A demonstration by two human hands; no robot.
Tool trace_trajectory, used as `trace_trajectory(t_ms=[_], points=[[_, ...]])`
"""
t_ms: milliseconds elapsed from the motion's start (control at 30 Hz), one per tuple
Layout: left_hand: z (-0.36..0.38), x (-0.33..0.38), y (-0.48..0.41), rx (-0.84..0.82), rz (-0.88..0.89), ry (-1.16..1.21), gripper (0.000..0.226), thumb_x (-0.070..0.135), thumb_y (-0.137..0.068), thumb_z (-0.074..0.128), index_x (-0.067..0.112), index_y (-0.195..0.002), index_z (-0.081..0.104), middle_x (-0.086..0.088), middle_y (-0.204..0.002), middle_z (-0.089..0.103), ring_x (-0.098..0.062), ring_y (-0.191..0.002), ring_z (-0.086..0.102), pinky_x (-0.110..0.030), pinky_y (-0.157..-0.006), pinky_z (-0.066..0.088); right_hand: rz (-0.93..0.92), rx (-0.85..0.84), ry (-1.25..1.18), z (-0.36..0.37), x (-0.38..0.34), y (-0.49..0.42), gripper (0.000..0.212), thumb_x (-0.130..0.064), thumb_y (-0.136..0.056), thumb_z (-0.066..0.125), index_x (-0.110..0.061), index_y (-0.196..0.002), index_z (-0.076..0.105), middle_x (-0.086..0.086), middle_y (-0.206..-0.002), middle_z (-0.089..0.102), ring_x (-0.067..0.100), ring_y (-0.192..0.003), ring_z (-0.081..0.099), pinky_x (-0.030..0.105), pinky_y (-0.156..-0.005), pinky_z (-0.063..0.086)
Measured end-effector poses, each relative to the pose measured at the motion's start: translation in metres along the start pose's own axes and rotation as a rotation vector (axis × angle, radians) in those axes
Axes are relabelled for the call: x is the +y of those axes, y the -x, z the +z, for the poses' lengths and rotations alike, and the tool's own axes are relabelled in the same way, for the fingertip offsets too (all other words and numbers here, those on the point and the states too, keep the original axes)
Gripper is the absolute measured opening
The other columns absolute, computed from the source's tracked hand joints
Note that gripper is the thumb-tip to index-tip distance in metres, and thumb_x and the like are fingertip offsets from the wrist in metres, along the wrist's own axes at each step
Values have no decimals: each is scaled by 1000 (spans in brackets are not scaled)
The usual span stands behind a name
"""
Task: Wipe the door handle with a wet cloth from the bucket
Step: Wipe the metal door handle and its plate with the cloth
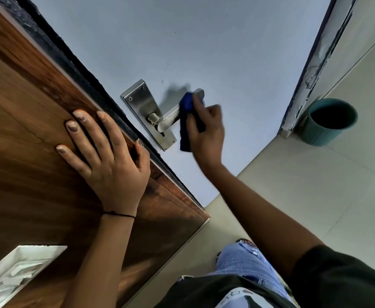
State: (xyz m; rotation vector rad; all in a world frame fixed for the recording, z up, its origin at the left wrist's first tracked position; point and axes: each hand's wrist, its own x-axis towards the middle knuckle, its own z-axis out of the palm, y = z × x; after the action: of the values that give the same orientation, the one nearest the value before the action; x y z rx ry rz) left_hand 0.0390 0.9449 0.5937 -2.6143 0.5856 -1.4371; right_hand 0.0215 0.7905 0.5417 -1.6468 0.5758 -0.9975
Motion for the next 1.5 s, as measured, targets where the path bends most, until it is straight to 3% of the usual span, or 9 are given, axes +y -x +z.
trace_trajectory(t_ms=[200, 500, 633, 767, 867, 967, 1100, 1300, 1500], points=[[3, -1, 1, 21, 26, -11, 71, 35, -91, 50, -2, -146, 24, -31, -143, 36, -42, -134, 21, -52, -117, 0, -301, -248, 352, 4, -4, 18, 46, -22, -92, 54, -28, -137, 47, 8, -117, 47, 22, -92, 57, 35, -61, 55], [4, 6, -1, 8, 4, -20, 72, 32, -89, 51, -1, -145, 21, -31, -143, 35, -42, -134, 20, -52, -117, -1, 468, -216, -275, -10, 5, -45, 35, -12, -89, 32, -14, -122, 45, 11, -97, 49, 26, -64, 49, 23, -34, 38], [-2, 16, -3, -36, -73, 83, 78, 28, -85, 56, -5, -144, 18, -38, -142, 31, -45, -134, 14, -42, -117, -13, 648, -312, -410, -4, 5, -38, 27, -13, -97, 34, -15, -123, 42, 15, -109, 55, 27, -69, 59, 30, -40, 47], [-11, 53, -10, -82, -173, 363, 93, 22, -79, 64, -8, -144, 5, -45, -141, 23, -46, -137, 3, -34, -117, -15, 666, -324, -389, -34, 11, -46, 41, -18, -98, 44, -16, -138, 36, 10, -127, 57, 28, -112, 60, 43, -85, 55], [-15, 103, -16, -135, -70, 600, 93, 21, -83, 60, 2, -149, -2, -35, -149, 18, -24, -146, -16, -35, -119, -11, 755, -292, -529, -86, 19, -60, 30, -23, -97, 45, -16, -126, 51, 3, -115, 65, 25, -106, 64, 44, -89, 50], [-15, 166, -25, -355, -18, 911, 79, 24, -92, 52, 1, -151, 3, -17, -159, 6, -19, -148, -6, -35, -122, -2, 814, -271, -600, -150, 29, -75, 37, -39, -92, 55, -10, -115, 60, 9, -113, 70, 26, -104, 68, 50, -95, 52], [-28, 268, -45, -979, -319, 1364, 61, 42, -97, 46, 17, -149, 27, 3, -152, 35, -11, -140, 30, -28, -115, 25, 785, -170, -468, -244, 40, -104, 34, -25, -87, 64, -12, -117, 57, 18, -113, 68, 35, -92, 69, 65, -75, 55], [-51, 432, -54, -1494, -487, 1719, 47, 41, -84, 69, 14, -121, 60, -4, -118, 68, -11, -101, 65, -22, -78, 50, 774, -5, -400, -388, 55, -146, 25, -7, -92, 44, -18, -97, 65, 8, -90, 70, 22, -81, 65, 39, -76, 52], [-72, 556, -60, -1852, -622, 1909, 54, 31, -82, 72, 11, -128, 54, -4, -117, 67, -22, -107, 63, -45, -93, 52, 944, 197, -425, -517, 75, -196, 18, -11, -88, 48, -4, -97, 62, 14, -84, 67, 27, -76, 62, 36, -67, 50]])
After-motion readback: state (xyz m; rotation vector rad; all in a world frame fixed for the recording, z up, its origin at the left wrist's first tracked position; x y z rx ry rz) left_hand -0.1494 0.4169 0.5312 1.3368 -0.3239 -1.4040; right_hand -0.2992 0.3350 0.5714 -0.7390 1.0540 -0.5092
